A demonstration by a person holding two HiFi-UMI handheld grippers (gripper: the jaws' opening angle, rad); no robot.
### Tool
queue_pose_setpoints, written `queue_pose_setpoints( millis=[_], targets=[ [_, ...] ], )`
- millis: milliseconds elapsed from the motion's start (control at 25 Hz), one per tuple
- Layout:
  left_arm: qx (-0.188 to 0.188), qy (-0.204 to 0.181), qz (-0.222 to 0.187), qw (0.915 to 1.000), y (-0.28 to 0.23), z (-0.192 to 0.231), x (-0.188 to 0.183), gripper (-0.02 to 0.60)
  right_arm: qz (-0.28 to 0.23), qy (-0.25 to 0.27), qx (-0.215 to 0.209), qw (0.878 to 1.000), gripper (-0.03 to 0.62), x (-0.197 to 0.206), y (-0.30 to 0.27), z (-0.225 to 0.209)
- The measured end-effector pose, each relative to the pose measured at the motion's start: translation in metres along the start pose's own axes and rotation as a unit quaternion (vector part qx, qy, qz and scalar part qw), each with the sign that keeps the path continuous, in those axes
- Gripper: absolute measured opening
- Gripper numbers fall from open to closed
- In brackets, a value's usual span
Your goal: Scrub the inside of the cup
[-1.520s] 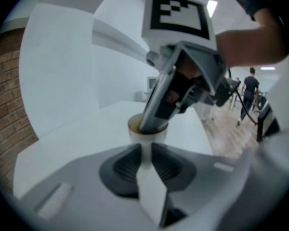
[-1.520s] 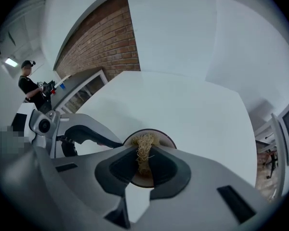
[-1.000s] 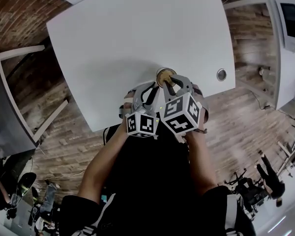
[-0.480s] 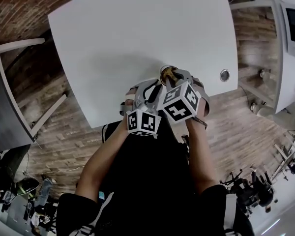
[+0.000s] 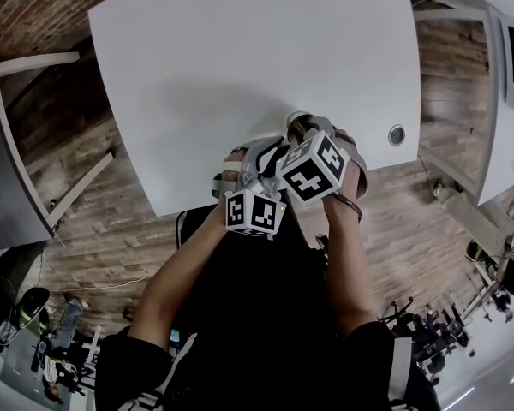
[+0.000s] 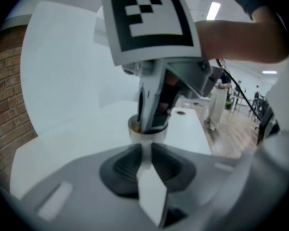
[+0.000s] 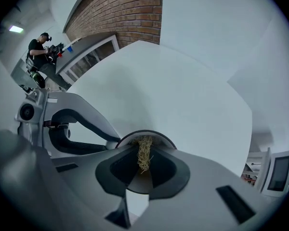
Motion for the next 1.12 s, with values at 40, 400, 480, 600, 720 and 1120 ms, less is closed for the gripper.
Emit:
queue_pose_setpoints(
  millis=[40,400,480,600,720,1120],
  targets=[
    [-0.001,0.002,0.001,1.0000,0.000,0.000,0.000,0.067,0.001,0.003,-0.002,1.000,0.041,0.001,0.001,0.000],
    [-0.001,0.005,0.005,1.0000,0.001,-0.002,-0.002,0.067,-0.031,0.015,0.002,0.999,0.041,0.017,0.065,0.005],
    [0.000,0.007,0.005,1.0000,0.001,-0.002,-0.002,0.067,-0.036,0.005,0.008,0.999,0.041,0.020,0.064,0.003],
    [0.002,0.009,0.005,0.9999,0.000,-0.001,-0.001,0.067,-0.027,-0.001,0.011,1.000,0.041,0.021,0.045,0.002],
    [0.003,0.009,0.005,0.9999,0.000,-0.001,-0.002,0.067,-0.012,0.009,0.005,1.000,0.041,0.016,0.024,0.004],
    [0.003,0.013,0.004,0.9999,-0.001,-0.001,-0.003,0.064,-0.051,0.047,0.049,0.996,0.041,0.014,0.023,0.001]
  ],
)
Point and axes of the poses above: the fingertips, and each gripper's own axes: y backward along the fingers, z to its left, x out of its underside, the point moved 9 cm from there along y, backward along the fingers, and after that the axes turned 2 degrees about -z, right-handed, at the moved point
